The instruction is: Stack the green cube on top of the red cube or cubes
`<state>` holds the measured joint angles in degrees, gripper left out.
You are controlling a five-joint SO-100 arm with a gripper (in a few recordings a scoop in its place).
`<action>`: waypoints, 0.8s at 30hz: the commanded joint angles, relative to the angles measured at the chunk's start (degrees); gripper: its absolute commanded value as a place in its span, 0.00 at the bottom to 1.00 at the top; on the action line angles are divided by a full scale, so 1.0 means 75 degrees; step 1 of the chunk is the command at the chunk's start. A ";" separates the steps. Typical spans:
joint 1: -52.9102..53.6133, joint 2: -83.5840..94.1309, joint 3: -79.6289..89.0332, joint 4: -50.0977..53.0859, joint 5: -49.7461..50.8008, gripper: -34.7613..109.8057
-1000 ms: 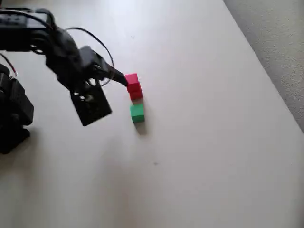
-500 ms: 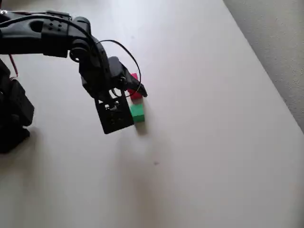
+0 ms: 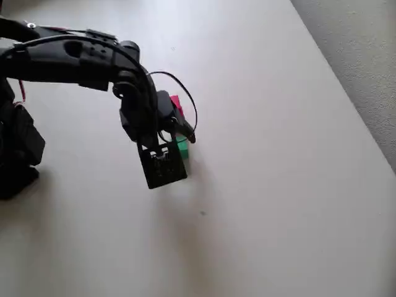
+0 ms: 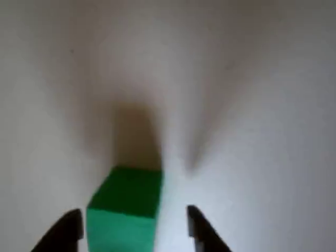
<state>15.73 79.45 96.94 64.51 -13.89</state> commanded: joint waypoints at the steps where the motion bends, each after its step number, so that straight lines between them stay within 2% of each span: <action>1: 0.0105 -0.0070 -0.0609 -0.0059 -0.0059 0.38; 12: 0.0176 -0.0176 -0.1242 0.0410 -0.0070 0.24; 18: 0.0117 0.0246 -0.1746 0.1090 -0.0047 0.24; 24: -0.0270 0.0633 -0.2883 0.2355 0.0223 0.23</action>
<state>15.82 78.22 83.41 76.73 -13.54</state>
